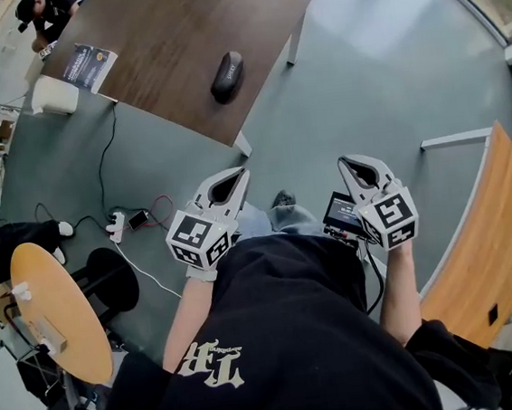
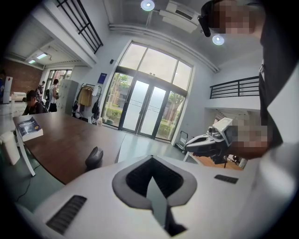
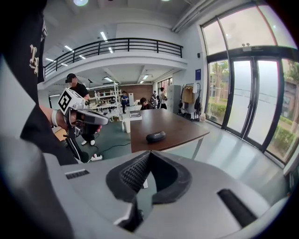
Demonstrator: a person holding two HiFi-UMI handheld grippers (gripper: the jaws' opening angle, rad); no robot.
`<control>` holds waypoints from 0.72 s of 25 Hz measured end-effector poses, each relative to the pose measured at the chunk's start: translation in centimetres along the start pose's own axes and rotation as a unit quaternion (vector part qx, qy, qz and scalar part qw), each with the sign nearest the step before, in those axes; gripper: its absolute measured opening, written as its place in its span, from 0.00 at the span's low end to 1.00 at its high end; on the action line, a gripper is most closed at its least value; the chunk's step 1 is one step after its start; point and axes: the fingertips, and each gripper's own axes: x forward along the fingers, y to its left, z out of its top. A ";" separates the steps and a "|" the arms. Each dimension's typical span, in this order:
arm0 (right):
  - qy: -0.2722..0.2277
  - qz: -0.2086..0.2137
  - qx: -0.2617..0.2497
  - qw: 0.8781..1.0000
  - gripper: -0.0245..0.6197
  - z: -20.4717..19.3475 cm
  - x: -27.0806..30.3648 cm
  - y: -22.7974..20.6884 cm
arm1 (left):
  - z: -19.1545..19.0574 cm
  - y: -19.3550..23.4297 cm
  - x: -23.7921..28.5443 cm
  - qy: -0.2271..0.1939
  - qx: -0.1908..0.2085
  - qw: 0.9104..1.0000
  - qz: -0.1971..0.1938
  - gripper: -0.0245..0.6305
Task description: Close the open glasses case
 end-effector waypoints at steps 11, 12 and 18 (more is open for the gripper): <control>-0.018 0.023 -0.021 0.999 0.02 2.4 0.8 2.2 | 1.0 1.0 -0.9 -0.012 0.002 1.000 0.010 0.03; -0.020 0.027 -0.019 0.999 0.02 2.6 0.9 2.2 | 1.0 1.0 -1.0 -0.015 -0.003 1.000 0.012 0.03; -0.021 0.031 -0.029 0.999 0.02 3.2 2.0 2.1 | 0.6 1.9 -1.6 -0.023 -0.022 0.999 0.024 0.03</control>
